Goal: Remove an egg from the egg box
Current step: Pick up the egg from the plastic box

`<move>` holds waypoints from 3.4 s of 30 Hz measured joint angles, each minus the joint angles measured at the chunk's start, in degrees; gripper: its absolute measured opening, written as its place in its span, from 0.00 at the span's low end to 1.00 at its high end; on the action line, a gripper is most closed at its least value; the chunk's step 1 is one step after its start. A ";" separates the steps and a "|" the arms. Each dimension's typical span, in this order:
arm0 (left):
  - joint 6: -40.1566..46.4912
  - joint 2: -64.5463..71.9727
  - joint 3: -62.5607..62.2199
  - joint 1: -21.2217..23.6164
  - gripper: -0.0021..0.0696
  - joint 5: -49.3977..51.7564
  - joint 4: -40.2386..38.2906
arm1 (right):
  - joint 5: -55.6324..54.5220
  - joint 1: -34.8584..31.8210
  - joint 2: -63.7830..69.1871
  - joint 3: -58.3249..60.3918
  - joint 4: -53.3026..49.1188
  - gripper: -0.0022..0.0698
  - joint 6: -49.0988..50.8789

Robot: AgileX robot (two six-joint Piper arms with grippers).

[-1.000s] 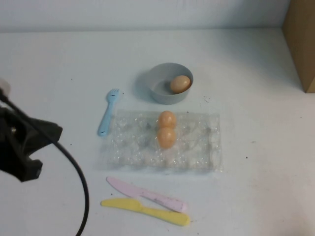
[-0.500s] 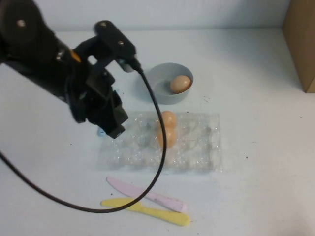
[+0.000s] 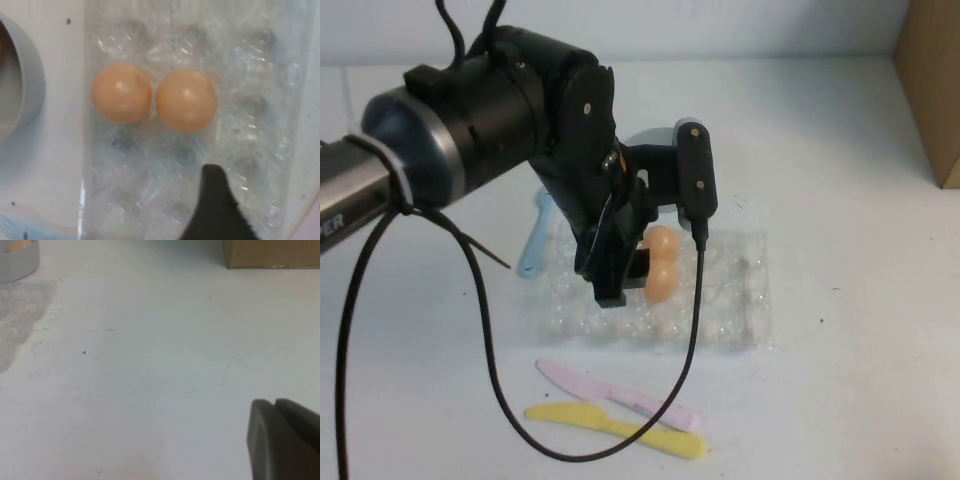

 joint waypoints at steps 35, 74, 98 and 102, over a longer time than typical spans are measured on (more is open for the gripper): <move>5.89 8.67 -0.26 -0.34 0.68 -10.33 -3.45 | 0.00 0.00 0.00 0.00 0.05 0.01 0.00; 7.32 13.42 -0.26 1.35 0.68 -15.75 -3.58 | 0.00 0.00 0.00 0.00 0.05 0.01 0.00; 7.34 13.53 -0.43 1.48 0.51 -16.38 -3.80 | 0.00 0.00 0.00 0.00 0.05 0.01 0.00; 7.23 11.47 -0.43 1.37 0.51 -15.66 -3.30 | 0.00 0.00 -0.09 0.00 0.05 0.01 0.00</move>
